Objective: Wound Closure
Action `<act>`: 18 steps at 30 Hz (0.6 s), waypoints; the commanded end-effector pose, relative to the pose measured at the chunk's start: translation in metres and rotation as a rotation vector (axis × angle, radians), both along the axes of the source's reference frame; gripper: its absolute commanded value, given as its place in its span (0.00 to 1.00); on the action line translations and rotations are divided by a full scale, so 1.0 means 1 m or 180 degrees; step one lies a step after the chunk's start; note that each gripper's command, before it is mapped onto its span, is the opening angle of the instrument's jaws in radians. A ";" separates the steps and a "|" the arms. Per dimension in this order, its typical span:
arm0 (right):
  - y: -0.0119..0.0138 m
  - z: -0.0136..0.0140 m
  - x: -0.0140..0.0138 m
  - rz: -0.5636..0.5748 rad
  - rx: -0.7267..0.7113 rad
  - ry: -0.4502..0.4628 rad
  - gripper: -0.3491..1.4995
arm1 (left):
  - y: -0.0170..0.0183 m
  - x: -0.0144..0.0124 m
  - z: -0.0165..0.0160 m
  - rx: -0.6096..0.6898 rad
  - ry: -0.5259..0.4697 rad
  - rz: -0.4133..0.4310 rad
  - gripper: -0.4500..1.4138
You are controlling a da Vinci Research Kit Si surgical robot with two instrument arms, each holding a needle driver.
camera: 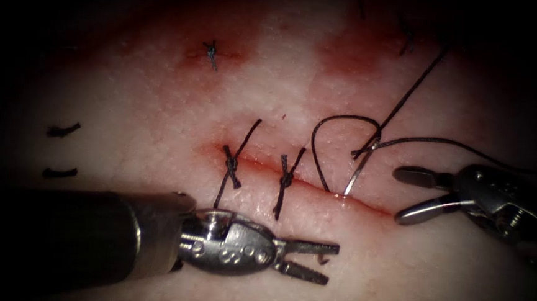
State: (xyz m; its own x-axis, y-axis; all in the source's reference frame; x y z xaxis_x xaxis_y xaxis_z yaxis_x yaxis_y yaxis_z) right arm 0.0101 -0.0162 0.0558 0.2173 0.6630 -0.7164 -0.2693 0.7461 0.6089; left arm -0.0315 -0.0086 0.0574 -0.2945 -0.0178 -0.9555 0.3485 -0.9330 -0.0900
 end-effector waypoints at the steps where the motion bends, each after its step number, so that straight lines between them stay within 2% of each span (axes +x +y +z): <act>1: -0.0010 0.0005 0.0009 -0.0048 0.0009 0.0046 0.91 | -0.0004 -0.0007 0.0006 0.0048 0.0003 0.0043 0.23; 2: -0.0012 0.0004 0.0010 -0.0062 0.0009 0.0056 0.91 | -0.0003 -0.0008 0.0007 0.0105 0.0021 0.0094 0.15; 3: -0.0014 0.0004 0.0011 -0.0076 0.0009 0.0066 0.90 | -0.0002 -0.0008 0.0008 0.0168 0.0043 0.0115 0.03; 4: -0.0018 0.0003 0.0013 -0.0113 0.0011 0.0095 0.87 | 0.0000 -0.0007 0.0009 0.0326 0.0114 0.0169 0.00; 7: -0.0024 0.0002 0.0017 -0.0144 0.0008 0.0118 0.86 | -0.0003 -0.0003 0.0006 0.0624 0.0253 0.0333 0.00; 10: -0.0027 0.0000 0.0020 -0.0181 0.0013 0.0146 0.84 | -0.0005 -0.0001 -0.0002 0.1026 0.0390 0.0326 0.00; 11: -0.0030 -0.0001 0.0021 -0.0236 0.0022 0.0188 0.79 | -0.0006 0.0001 -0.0008 0.1334 0.0499 0.0333 0.00; 13: -0.0036 -0.0005 0.0027 -0.0303 0.0022 0.0238 0.77 | -0.0005 0.0003 -0.0027 0.2064 0.0588 0.0327 0.00; 17: -0.0042 -0.0009 0.0035 -0.0361 0.0020 0.0281 0.78 | 0.0002 0.0002 -0.0047 0.2499 0.0680 0.0272 0.00; 18: -0.0044 -0.0010 0.0038 -0.0372 0.0020 0.0289 0.78 | 0.0005 0.0001 -0.0058 0.2760 0.0750 0.0230 0.00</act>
